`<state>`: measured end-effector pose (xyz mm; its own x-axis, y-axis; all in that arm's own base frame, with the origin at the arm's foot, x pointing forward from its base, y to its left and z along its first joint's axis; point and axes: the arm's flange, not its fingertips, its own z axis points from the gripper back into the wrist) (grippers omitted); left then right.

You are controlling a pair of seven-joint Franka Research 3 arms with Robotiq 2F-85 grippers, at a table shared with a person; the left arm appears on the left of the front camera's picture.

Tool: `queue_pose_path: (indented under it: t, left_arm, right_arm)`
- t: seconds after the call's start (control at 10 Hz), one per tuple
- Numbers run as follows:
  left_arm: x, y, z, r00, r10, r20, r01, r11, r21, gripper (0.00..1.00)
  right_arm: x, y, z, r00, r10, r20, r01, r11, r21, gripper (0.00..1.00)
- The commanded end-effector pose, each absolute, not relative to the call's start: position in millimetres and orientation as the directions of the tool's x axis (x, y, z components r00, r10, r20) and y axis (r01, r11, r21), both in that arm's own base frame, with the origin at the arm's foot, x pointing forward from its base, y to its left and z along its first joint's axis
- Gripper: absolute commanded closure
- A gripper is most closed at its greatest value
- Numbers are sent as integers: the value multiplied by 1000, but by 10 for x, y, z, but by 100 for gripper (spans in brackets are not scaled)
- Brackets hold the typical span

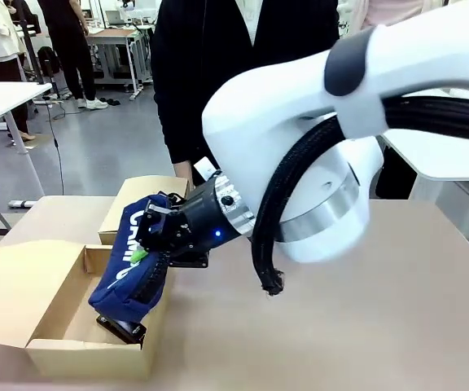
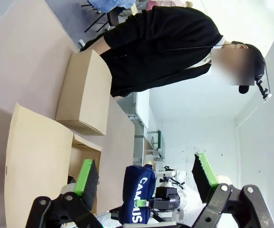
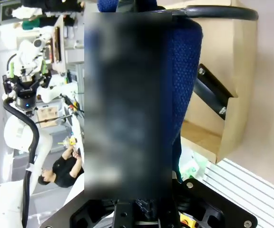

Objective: Place items inside the box.
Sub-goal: Pick up a Pencil pouch or Stapler and place it inside the Mailer Box closest to the robot.

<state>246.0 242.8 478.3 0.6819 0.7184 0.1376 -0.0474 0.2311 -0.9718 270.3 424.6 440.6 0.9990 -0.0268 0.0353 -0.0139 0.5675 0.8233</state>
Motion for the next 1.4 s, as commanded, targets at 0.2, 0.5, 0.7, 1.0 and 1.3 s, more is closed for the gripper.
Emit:
queue_pose_path:
  t: [0.2,0.5,0.7,1.0,1.3]
  left_arm:
    - [2460,2426,4787,678,719,155,-18,227,-974,0]
    - [2460,2426,4787,678,719,155,-18,227,-974,0]
    - [2460,2426,4787,678,719,155,-18,227,-974,0]
    - [2460,2426,4787,678,719,155,-18,227,-974,0]
    - [2460,2426,4787,678,719,155,-18,227,-974,0]
  right_arm:
    - [2870,4802,4477,979,-203,16,132,692,710,94]
    - [3095,5407,4414,990,-139,31,87,765,638,94]
    - [3137,5616,4329,994,-102,25,67,804,591,94]
    - [3157,5840,4169,999,-38,-8,36,845,533,94]
    - [3181,6006,4003,1000,-11,-28,23,867,497,94]
